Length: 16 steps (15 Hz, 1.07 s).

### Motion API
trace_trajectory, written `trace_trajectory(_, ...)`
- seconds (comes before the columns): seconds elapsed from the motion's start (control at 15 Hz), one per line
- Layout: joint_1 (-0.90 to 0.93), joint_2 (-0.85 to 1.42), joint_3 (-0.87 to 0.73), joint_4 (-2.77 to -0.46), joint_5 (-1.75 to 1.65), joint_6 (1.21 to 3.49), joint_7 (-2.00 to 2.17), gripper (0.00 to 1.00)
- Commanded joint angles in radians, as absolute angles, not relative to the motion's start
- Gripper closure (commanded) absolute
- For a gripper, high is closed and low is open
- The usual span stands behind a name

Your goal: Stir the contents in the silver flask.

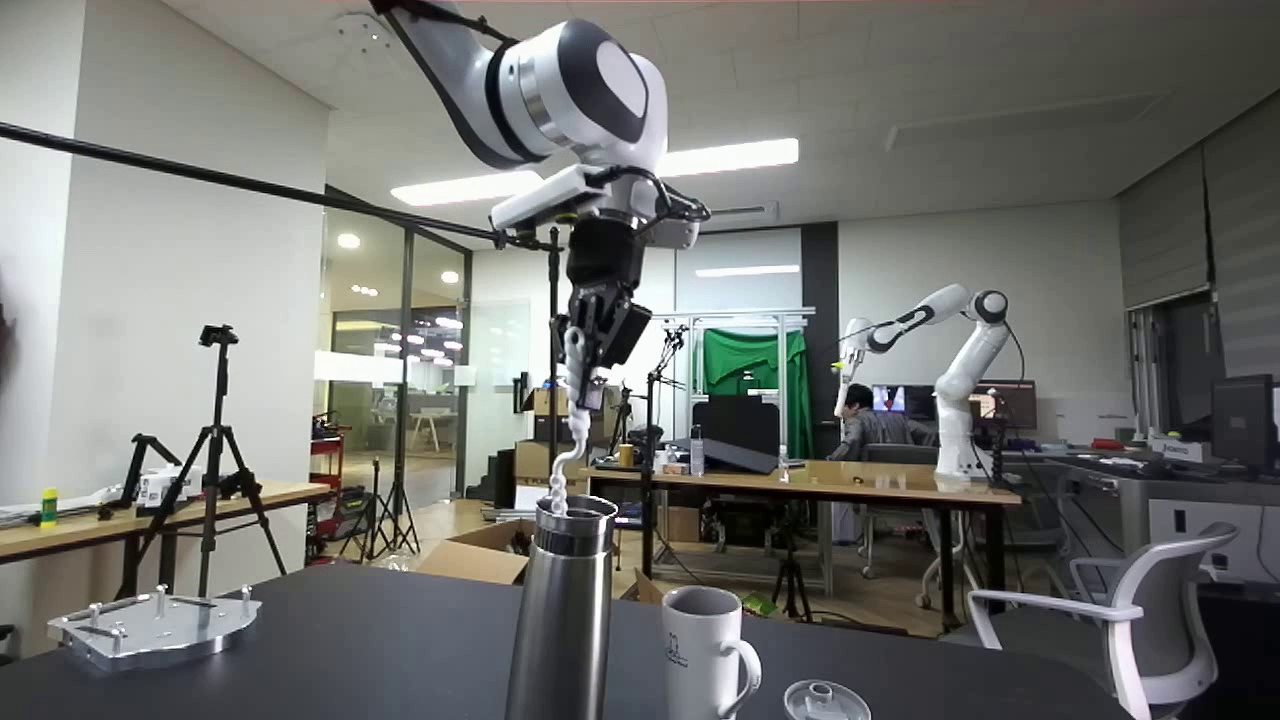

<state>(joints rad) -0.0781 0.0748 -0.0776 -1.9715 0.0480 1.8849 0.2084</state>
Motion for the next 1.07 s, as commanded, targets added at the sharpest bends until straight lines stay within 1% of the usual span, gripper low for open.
trace_trajectory(0.0,-0.088,0.123,-0.088,-1.963,0.067,1.895,0.197,0.96)
trace_trajectory(1.0,0.004,-0.009,-0.003,-1.919,0.021,1.833,0.208,0.96)
